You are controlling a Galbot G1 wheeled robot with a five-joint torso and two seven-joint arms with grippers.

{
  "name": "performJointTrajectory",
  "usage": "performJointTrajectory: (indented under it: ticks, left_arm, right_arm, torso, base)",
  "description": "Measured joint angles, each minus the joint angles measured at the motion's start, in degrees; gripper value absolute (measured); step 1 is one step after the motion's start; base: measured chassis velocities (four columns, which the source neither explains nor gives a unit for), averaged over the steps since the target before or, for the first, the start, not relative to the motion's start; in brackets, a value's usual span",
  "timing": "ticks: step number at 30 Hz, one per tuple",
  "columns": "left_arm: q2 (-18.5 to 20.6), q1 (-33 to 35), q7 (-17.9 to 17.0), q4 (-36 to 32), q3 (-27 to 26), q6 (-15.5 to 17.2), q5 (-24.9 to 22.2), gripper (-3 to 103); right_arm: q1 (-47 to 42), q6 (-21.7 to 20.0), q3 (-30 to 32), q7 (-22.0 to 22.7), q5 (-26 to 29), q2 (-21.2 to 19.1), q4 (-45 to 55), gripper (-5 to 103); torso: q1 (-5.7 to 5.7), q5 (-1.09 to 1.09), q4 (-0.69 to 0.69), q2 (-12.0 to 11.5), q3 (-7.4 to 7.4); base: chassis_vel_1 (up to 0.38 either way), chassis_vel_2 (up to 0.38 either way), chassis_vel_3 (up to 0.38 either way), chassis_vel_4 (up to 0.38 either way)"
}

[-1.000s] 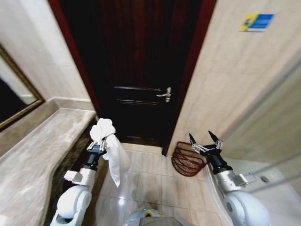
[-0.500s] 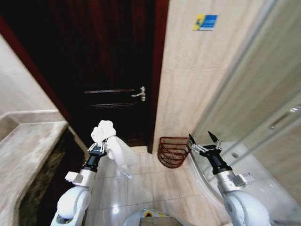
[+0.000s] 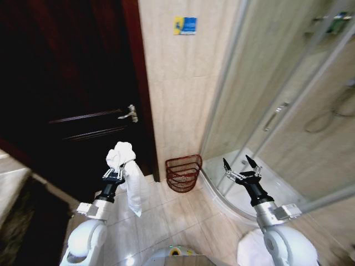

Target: Discard the used towel into the hamper.

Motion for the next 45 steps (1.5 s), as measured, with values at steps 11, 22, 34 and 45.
performJointTrajectory:
  ticks: [11,22,34,45]
  left_arm:
    - [-0.34,-0.06,-0.10,0.60,-0.12,-1.01,-0.24,11]
    - [-0.65,0.64,-0.21,0.44,-0.09,-0.19,-0.20,11]
    - [-0.70,0.21,-0.26,1.15,0.13,-1.99,0.95,11]
    - [-0.56,0.02,-0.20,1.44,0.10,-2.22,1.21,11]
  right_arm:
    - [-0.42,-0.37,-0.13,0.12,-0.12,0.16,0.08,100]
    - [-0.35,-0.38,-0.12,0.07,-0.35,0.20,-0.02,100]
    - [-0.18,-0.35,-0.03,-0.71,-0.50,0.28,-0.07,100]
    - [-0.02,-0.33,-0.09,-0.76,-0.80,0.28,-0.18,100]
  torso:
    - [0.00,0.00,0.00,0.00,0.00]
    - [0.00,0.00,0.01,0.00,0.00]
    - [0.00,-0.01,0.00,0.00,0.00]
    - [-0.01,0.00,0.00,0.00,0.00]
  base:
    - [-0.098,-0.103,-0.098,-0.095]
    - [0.000,0.000,0.000,0.000]
    - [0.000,0.000,0.000,0.000]
    - [0.000,0.000,0.000,0.000]
